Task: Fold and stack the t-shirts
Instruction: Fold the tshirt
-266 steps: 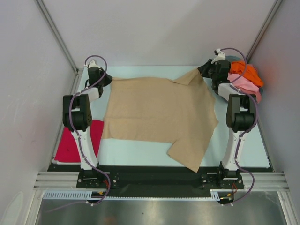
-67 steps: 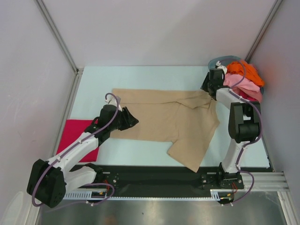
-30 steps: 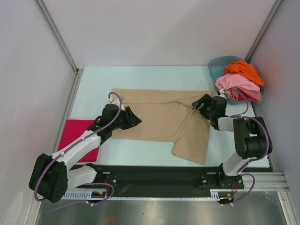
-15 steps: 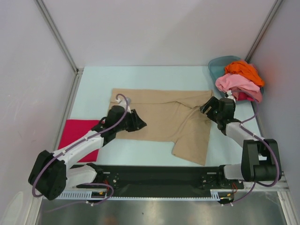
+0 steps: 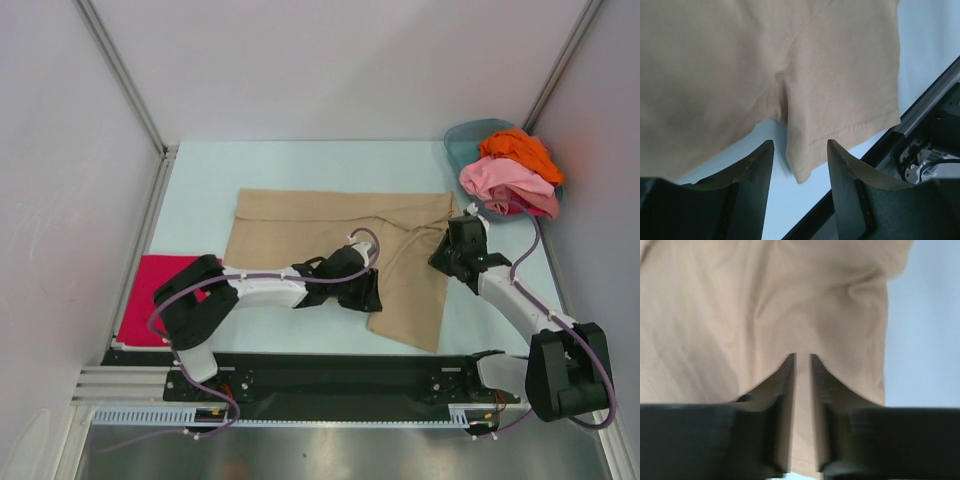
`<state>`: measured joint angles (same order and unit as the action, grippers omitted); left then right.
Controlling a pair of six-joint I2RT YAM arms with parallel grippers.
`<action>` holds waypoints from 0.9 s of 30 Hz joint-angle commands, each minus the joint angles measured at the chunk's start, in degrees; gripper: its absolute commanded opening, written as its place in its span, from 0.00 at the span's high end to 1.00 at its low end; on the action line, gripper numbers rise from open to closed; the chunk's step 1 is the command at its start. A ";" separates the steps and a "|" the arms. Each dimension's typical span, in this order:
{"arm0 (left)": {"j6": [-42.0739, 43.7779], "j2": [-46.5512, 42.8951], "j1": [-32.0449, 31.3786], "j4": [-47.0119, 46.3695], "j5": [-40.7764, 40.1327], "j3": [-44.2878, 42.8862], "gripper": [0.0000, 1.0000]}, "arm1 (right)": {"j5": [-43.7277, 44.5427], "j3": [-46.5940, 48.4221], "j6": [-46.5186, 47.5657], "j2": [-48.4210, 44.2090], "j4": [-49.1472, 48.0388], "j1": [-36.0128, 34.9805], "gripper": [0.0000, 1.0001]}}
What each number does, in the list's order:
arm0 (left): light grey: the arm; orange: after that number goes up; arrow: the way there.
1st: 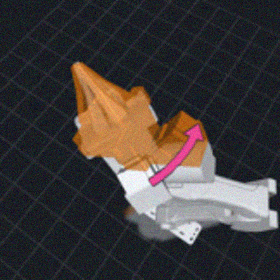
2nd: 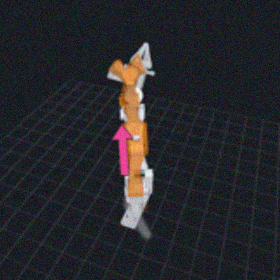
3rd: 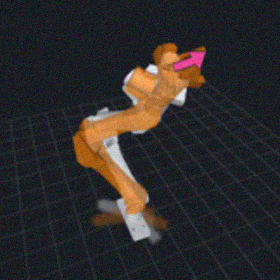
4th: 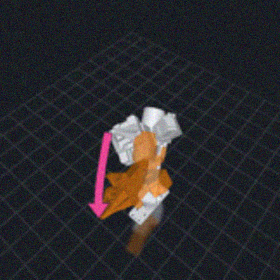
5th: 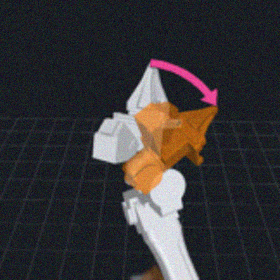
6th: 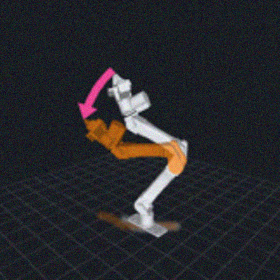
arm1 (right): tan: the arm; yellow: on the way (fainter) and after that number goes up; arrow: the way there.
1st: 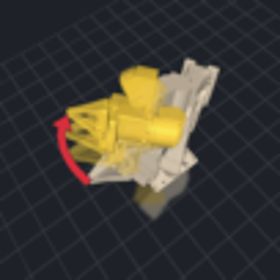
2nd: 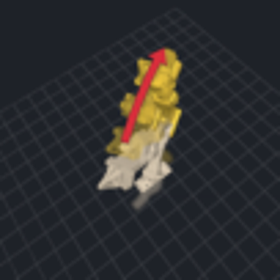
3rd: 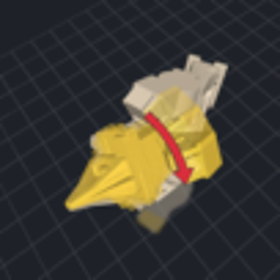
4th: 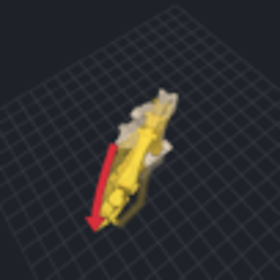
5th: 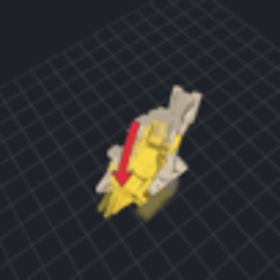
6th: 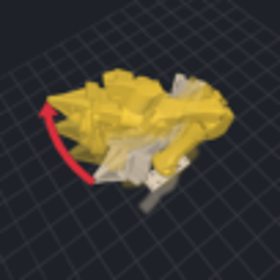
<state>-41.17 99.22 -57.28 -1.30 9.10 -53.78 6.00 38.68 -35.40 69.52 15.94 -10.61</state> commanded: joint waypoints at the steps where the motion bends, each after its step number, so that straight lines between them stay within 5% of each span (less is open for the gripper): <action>1: -1.20 1.76 -1.87 0.51 -2.77 -3.08 0.47 | 2.35 -2.72 -2.91 -1.58 3.22 -0.90 0.83; 8: -1.98 5.02 -4.16 0.86 -4.18 -3.18 0.50 | 3.32 -7.65 -6.51 3.51 -1.45 -0.20 0.96; 15: -1.90 5.46 -4.86 0.86 -4.09 -2.12 0.64 | 9.63 -9.41 -17.66 3.09 9.53 -0.20 1.00; 21: -1.55 3.70 -4.95 2.34 -3.74 -0.54 0.87 | 14.82 -10.29 -24.45 -9.73 22.98 -0.29 1.00; 27: 0.03 1.07 -4.95 4.98 -4.09 -0.27 0.97 | 12.39 -11.34 -23.67 -23.01 28.27 -0.37 1.00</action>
<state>-42.44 103.63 -61.71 0.54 6.07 -54.83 17.54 27.97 -57.63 49.91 39.40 -10.96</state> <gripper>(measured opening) 0.044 0.009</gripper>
